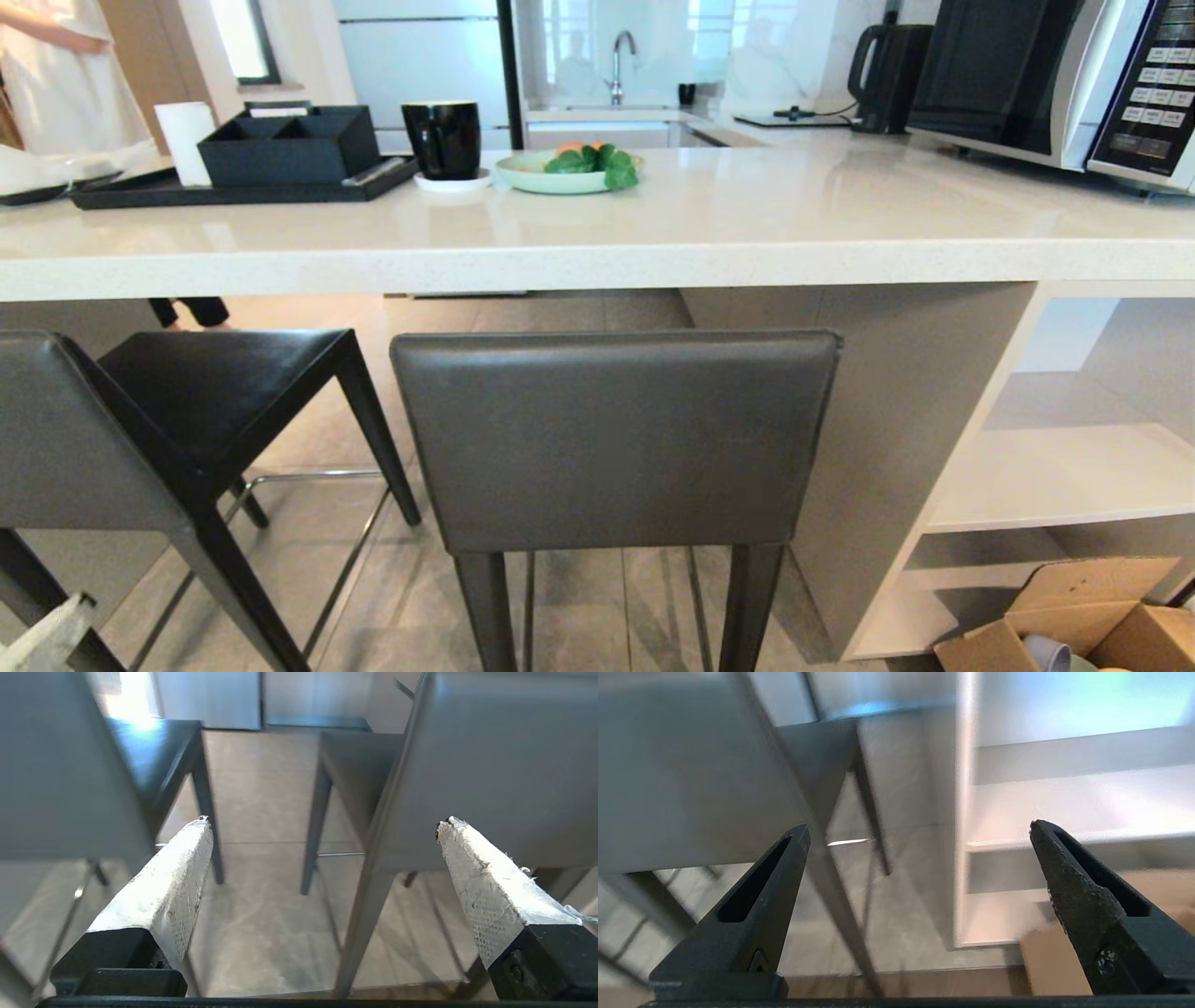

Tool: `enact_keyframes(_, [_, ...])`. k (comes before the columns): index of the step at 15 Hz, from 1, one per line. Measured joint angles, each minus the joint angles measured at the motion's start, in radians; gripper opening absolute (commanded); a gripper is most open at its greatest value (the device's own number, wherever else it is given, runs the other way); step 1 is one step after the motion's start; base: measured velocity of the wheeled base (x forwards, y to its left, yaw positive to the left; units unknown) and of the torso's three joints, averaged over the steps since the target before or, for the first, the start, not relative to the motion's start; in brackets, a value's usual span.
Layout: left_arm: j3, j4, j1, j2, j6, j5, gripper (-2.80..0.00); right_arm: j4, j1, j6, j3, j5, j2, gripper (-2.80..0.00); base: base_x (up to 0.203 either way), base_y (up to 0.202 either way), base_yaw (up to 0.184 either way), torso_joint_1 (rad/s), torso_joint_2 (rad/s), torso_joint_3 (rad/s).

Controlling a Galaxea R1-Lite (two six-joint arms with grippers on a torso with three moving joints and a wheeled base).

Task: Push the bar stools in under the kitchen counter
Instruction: Pull the gray chair out from under the dining table

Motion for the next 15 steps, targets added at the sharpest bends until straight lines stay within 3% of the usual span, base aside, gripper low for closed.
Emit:
enact_keyframes(2, [-0.017,-0.087,-0.02,0.141,-0.009,-0.05,0.0,-0.118,0.017,0.002,-0.009,0.085,0.153,0.0,0.0,0.0,0.0,0.0,0.0,0.0])
enact_keyframes(5, [-0.025,-0.142,-0.069,0.272,-0.078,-0.282,0.0,-0.306,0.036,-0.009,-0.005,0.299,0.358,0.0,0.0,0.0,0.0,0.0,0.0,0.0])
enact_keyframes(7, [-0.021,-0.176,-0.082,0.343,-0.095,-0.409,0.0,-0.349,0.041,-0.033,-0.005,0.407,0.481,0.0,0.0,0.0,0.0,0.0,0.0,0.0])
enact_keyframes(10, [0.007,-0.312,-0.085,0.471,-0.096,-0.496,0.0,-0.376,0.044,-0.071,-0.008,0.601,0.631,0.0,0.0,0.0,0.0,0.0,0.0,0.0])
enact_keyframes(15, [0.062,-0.697,-0.064,0.731,-0.096,-0.596,0.0,-0.626,0.043,-0.076,-0.028,0.767,0.873,0.0,0.0,0.0,0.0,0.0,0.0,0.0])
